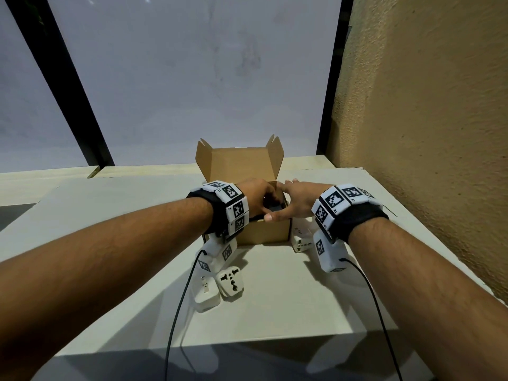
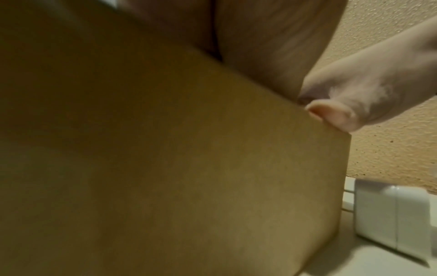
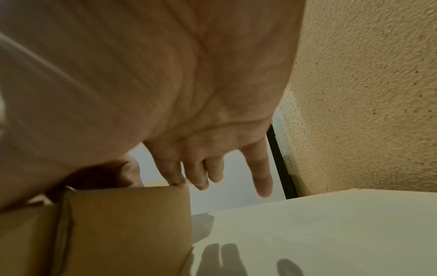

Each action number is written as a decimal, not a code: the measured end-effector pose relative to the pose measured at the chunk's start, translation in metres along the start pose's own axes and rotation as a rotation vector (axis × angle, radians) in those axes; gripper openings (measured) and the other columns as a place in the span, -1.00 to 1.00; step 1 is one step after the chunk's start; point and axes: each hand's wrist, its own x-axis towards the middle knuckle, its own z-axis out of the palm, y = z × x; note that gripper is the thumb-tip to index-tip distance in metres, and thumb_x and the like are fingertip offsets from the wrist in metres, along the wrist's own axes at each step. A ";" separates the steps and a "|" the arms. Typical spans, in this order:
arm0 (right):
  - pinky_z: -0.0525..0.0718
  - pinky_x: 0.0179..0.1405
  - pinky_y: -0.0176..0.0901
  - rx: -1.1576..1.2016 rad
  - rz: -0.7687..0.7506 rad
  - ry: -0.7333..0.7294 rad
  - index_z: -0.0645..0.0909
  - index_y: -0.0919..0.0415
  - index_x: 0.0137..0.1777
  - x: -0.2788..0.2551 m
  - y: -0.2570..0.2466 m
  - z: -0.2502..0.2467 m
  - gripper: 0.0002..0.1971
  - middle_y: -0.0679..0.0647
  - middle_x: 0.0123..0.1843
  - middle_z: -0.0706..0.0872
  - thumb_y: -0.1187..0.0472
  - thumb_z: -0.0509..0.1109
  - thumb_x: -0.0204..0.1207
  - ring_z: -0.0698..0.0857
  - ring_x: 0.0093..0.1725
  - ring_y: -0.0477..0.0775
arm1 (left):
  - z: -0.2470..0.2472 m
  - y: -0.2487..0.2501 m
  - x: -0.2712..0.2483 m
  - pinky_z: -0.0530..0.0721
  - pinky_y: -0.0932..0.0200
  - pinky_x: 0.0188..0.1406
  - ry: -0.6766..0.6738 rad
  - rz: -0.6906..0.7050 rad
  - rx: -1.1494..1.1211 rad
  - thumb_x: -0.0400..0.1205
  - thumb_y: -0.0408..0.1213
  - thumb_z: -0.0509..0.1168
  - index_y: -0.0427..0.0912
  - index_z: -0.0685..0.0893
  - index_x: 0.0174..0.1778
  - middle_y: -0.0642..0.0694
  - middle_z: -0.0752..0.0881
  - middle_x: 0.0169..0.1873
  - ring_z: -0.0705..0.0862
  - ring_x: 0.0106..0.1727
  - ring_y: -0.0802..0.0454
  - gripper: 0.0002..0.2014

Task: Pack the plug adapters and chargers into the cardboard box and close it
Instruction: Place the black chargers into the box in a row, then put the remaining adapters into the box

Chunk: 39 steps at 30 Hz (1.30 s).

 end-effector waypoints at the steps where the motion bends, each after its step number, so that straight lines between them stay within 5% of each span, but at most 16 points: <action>1: 0.51 0.37 0.11 -0.008 0.001 0.001 0.30 0.08 0.57 0.000 0.000 0.000 -0.03 0.19 0.44 0.53 -0.51 0.30 0.27 0.49 0.43 0.20 | 0.000 -0.001 0.000 0.68 0.04 0.20 -0.006 0.001 0.013 0.51 -0.20 0.46 -0.15 0.75 0.16 -0.08 0.80 0.07 0.74 0.10 -0.05 -0.70; 10: 0.54 0.33 0.10 0.023 0.003 -0.005 0.35 0.11 0.54 -0.003 0.000 -0.002 -0.11 0.22 0.35 0.61 -0.43 0.35 0.32 0.57 0.36 0.22 | -0.007 -0.001 -0.013 0.54 0.23 0.04 -0.007 0.074 0.107 0.62 -0.17 0.34 0.00 0.73 0.25 0.01 0.76 0.18 0.68 0.20 0.04 -0.73; 14: 0.50 0.31 0.04 0.069 0.003 -0.028 0.24 0.05 0.61 -0.005 0.000 -0.003 -0.09 0.21 0.41 0.56 -0.40 0.37 0.34 0.54 0.40 0.22 | -0.025 -0.004 -0.041 0.62 0.06 0.27 0.069 0.125 0.015 0.62 -0.13 0.35 0.02 0.69 0.28 0.01 0.73 0.21 0.65 0.25 0.07 -0.70; 18: 0.43 0.45 0.07 0.103 0.018 -0.055 0.05 0.03 0.69 -0.005 0.000 -0.001 0.04 0.14 0.56 0.46 -0.44 0.36 0.31 0.46 0.50 0.22 | -0.039 -0.011 -0.093 0.66 0.22 0.17 0.014 0.199 -0.077 0.54 -0.04 0.42 0.00 0.68 0.27 0.12 0.72 0.12 0.66 0.13 0.20 -0.63; 21: 0.35 0.52 0.08 0.133 0.049 -0.070 -0.07 -0.01 0.71 -0.004 0.000 0.000 0.09 0.09 0.64 0.34 -0.46 0.33 0.30 0.38 0.57 0.20 | -0.036 -0.020 -0.130 0.62 0.39 0.05 -0.028 0.152 -0.089 0.48 0.08 0.41 0.01 0.65 0.30 0.19 0.68 0.06 0.65 0.04 0.27 -0.52; 25: 0.25 0.54 0.04 0.199 0.051 -0.069 -0.12 -0.01 0.72 -0.009 0.000 0.001 0.06 0.07 0.69 0.22 -0.40 0.34 0.37 0.30 0.62 0.18 | -0.019 -0.036 -0.163 0.55 0.47 0.00 -0.074 0.029 -0.028 0.37 0.30 0.39 0.06 0.50 0.44 0.16 0.63 0.25 0.61 0.14 0.26 -0.26; 30: 0.29 0.53 0.05 0.179 0.049 -0.068 -0.12 0.04 0.71 -0.010 -0.004 -0.002 0.04 0.09 0.69 0.22 -0.38 0.34 0.39 0.33 0.60 0.19 | 0.003 -0.042 -0.178 0.54 0.28 0.27 -0.181 -0.065 -0.014 0.27 0.31 0.49 0.09 0.26 0.55 0.16 0.51 0.39 0.54 0.28 0.19 -0.03; 35: 0.36 0.53 0.10 0.131 0.050 -0.087 -0.05 0.06 0.70 -0.008 -0.007 -0.006 0.06 0.12 0.65 0.31 -0.41 0.35 0.35 0.38 0.57 0.21 | 0.021 -0.041 -0.181 0.55 0.25 0.25 -0.163 -0.084 -0.009 0.32 0.26 0.49 0.12 0.26 0.54 0.13 0.53 0.38 0.56 0.28 0.14 -0.09; 39: 0.31 0.54 0.08 0.081 0.073 -0.088 0.05 0.08 0.70 -0.005 -0.010 -0.010 0.02 0.07 0.66 0.31 -0.40 0.35 0.36 0.34 0.59 0.18 | 0.021 -0.041 -0.185 0.69 0.23 0.12 -0.135 -0.003 0.022 0.48 0.18 0.40 0.10 0.48 0.40 0.08 0.65 0.23 0.65 0.09 0.15 -0.41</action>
